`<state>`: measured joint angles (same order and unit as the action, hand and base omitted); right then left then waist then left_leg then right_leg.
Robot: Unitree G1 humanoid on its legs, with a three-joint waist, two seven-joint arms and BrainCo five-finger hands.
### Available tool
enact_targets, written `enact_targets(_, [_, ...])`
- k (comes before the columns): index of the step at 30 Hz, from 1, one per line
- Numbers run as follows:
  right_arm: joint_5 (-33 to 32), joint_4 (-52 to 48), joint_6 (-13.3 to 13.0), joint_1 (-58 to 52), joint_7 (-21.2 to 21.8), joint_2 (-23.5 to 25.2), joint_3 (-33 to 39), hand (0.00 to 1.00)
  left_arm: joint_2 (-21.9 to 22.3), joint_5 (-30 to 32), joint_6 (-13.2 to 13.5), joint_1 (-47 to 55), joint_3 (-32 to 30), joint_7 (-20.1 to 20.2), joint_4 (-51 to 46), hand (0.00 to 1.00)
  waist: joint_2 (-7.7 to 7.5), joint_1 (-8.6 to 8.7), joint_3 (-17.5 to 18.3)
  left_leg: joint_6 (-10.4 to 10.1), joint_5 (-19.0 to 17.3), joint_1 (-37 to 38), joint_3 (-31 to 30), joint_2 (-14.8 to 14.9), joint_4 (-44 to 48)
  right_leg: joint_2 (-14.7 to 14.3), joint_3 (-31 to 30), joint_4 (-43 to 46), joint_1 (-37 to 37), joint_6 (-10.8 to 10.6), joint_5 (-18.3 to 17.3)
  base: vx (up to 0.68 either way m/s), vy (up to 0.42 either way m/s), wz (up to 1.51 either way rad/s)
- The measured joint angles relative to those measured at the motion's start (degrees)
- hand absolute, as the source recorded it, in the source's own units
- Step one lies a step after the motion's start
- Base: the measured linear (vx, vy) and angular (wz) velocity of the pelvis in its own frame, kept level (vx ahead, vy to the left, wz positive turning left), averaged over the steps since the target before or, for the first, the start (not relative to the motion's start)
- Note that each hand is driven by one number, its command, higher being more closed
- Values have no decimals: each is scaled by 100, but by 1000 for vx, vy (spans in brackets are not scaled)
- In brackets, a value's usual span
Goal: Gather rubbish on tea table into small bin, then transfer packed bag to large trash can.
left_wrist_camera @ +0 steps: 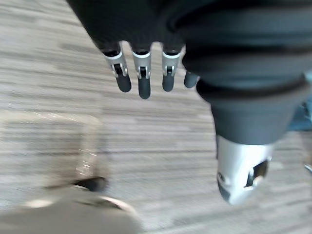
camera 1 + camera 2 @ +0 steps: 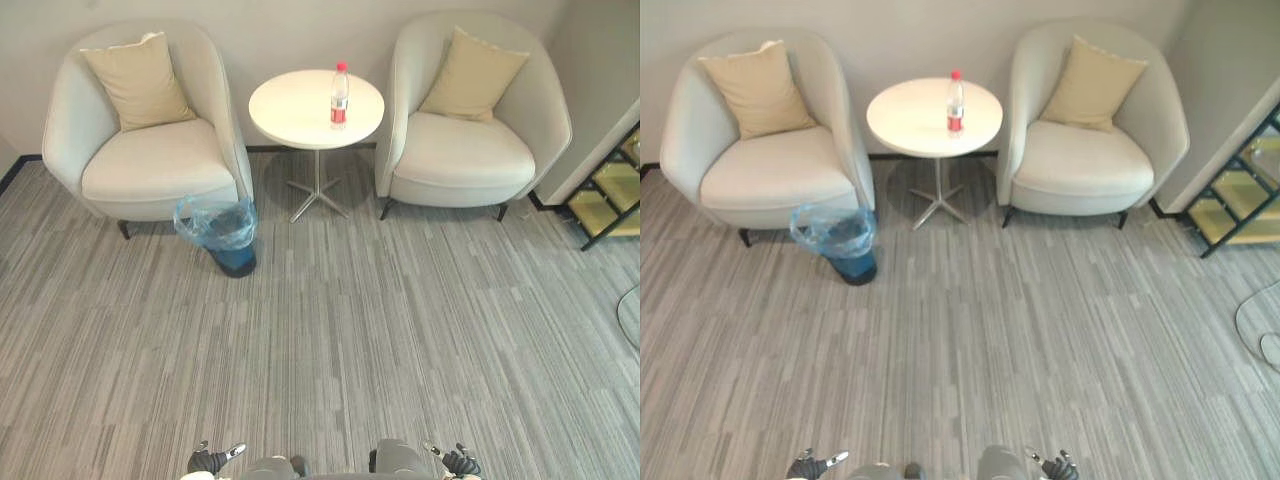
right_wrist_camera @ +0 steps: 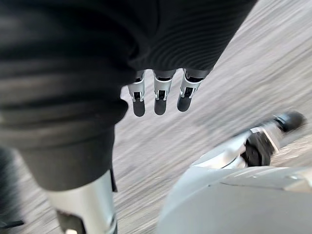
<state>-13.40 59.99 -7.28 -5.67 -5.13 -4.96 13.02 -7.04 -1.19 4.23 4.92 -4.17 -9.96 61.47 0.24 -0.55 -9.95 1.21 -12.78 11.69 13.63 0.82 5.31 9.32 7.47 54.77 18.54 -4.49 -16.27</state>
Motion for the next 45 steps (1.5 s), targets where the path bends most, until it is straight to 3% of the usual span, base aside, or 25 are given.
enact_targets(3, [11,-57,-12,25,-5,0,-36,0,39,2,15,-116,103,13,4,0,66,109,-35,1,1,293,-168,257,3,-293,111,-1738,238,81,264,496,-170,25])
enact_targets(4, [42,-6,0,-24,-3,34,-115,0,51,4,27,-184,185,15,7,0,-69,138,-5,-14,-9,430,-352,188,-2,-351,-136,-2971,141,186,1028,565,-267,45])
enact_targets(5, [136,111,5,-96,9,82,-190,0,60,20,39,-240,231,20,47,0,-318,153,31,-194,-117,605,-533,35,23,-305,-364,-3646,39,397,1841,662,-307,24])
enact_targets(6, [198,185,12,12,38,-104,-182,0,265,26,30,-349,212,19,147,0,-18,104,-39,-308,-195,672,-557,252,77,-465,-213,-3409,45,470,1827,510,-212,4])
enact_targets(7, [227,250,27,120,9,-205,-188,0,435,158,54,-401,176,61,193,0,120,123,-30,-419,-115,597,-695,366,239,-564,-191,-3342,12,524,1541,349,-133,-18])
enact_targets(10, [220,244,22,115,-1,-169,-128,0,671,167,47,-488,-119,58,197,0,249,249,-78,-698,84,496,-1085,586,1071,-664,51,-3176,-354,638,1050,461,-224,28])
enact_targets(11, [222,157,-23,-10,-46,-146,-164,0,804,133,54,-514,-303,21,82,0,231,285,-98,-1060,369,35,-1160,699,2320,-738,101,-3303,-686,651,844,273,-190,27])
enact_targets(13, [224,48,-45,-81,-88,-174,-257,0,837,91,51,-572,-385,5,-12,0,209,237,-167,-1216,713,-731,-1056,930,3890,-774,80,-3495,-988,734,686,283,-148,8])
enact_targets(14, [227,35,-49,-83,-133,-186,-260,0,848,33,56,-598,-365,-3,-28,0,258,220,-192,-1126,370,-1086,-834,1087,4476,-838,63,-3614,-1188,773,659,309,-63,-20])
enact_targets(15, [228,51,-47,-111,-222,-174,-264,0,883,-82,72,-615,-299,-37,-112,0,237,212,-215,-873,-115,-1573,-342,1199,4650,-835,34,-3865,-1545,792,635,264,-34,-24])
enact_targets(17, [242,53,-54,-163,-285,-154,-284,0,893,-153,180,-621,-76,-175,-154,0,212,202,-234,-632,-258,-1899,94,1068,3743,-781,-10,-4207,-1887,720,649,240,9,-21])
enact_targets(18, [257,59,-55,-173,-294,-153,-301,0,891,-165,194,-625,-4,-203,-160,0,207,201,-234,-626,-253,-1941,138,996,3382,-760,-20,-4259,-1951,699,641,228,77,-16])
enact_targets(19, [391,74,-62,-197,-340,-162,-356,0,890,-261,244,-633,169,-240,-173,0,206,195,-242,-577,-113,-2038,143,752,2136,-733,-80,-4385,-2093,604,581,261,133,-36])
enact_targets(20, [566,117,-63,-202,-410,-195,-458,0,876,-294,265,-660,294,-254,-186,0,187,96,-248,-532,603,-2023,-14,544,1243,-731,-266,-4510,-2209,529,540,310,163,-49])
enact_targets(21, [642,150,-62,-204,-435,-194,-500,0,866,-297,269,-666,322,-264,-185,0,159,44,-238,-481,690,-1962,21,492,1128,-724,-362,-4583,-2259,500,541,374,175,-58])
enact_targets(23, [809,246,-45,-147,-496,-147,-750,0,781,-298,250,-809,413,-273,55,0,-26,76,-143,-246,558,-1908,167,247,1040,-528,-588,-4808,-2332,287,590,449,153,-26])
enact_targets(25, [901,260,-18,-133,-508,-166,-896,0,787,-371,237,-876,413,-278,132,0,-73,41,-133,-124,427,-1808,327,144,1096,-398,-807,-4663,-2321,229,567,477,200,-26])
enact_targets(27, [908,233,-19,-123,-495,-218,-974,0,818,-554,240,-872,415,-294,224,0,-54,15,-127,-82,398,-1386,457,28,714,-366,-1133,-3501,-1909,-23,404,319,176,-46])
enact_targets(29, [901,26,-59,-172,-484,-180,-982,0,780,-689,164,-861,512,-335,315,0,-86,142,-127,-46,265,-846,449,-105,363,-342,-1311,-1093,-970,-346,568,256,125,-4])
enact_targets(32, [901,-52,-46,-225,-471,-186,-1048,0,826,-684,134,-853,498,-333,347,0,-86,171,-159,36,189,-6,317,-191,-15,-120,-839,201,-327,-192,260,353,47,25])
enact_targets(36, [903,-48,-21,-144,-404,-198,-1055,0,830,-678,120,-826,329,-318,381,0,-61,317,-175,-90,113,288,59,37,-257,-82,-240,-1124,64,3,167,343,-110,43])
enact_targets(38, [919,-31,5,-142,-372,-189,-1063,0,829,-664,121,-772,328,-269,381,0,-75,334,-181,-138,83,357,-115,104,-253,-290,-405,-2495,-4,68,603,348,-251,44])
enact_targets(39, [981,32,2,-119,-335,-220,-1073,0,836,-594,126,-821,245,-200,383,0,-115,351,-283,-400,-92,548,-430,108,-242,-436,-684,-3345,-278,174,1418,295,-216,26])
enact_targets(42, [1103,130,32,23,-304,-361,-1073,0,1033,-486,128,-817,-82,-96,386,0,160,325,-298,-426,-64,523,-561,383,-50,-641,-543,-3130,-275,284,971,318,-225,-4])
enact_targets(45, [1101,170,78,-29,-298,-344,-1072,0,1040,-428,122,-816,-161,-87,375,0,165,372,-295,-444,-46,377,-831,563,475,-644,-225,-3143,-573,396,755,238,-206,54])
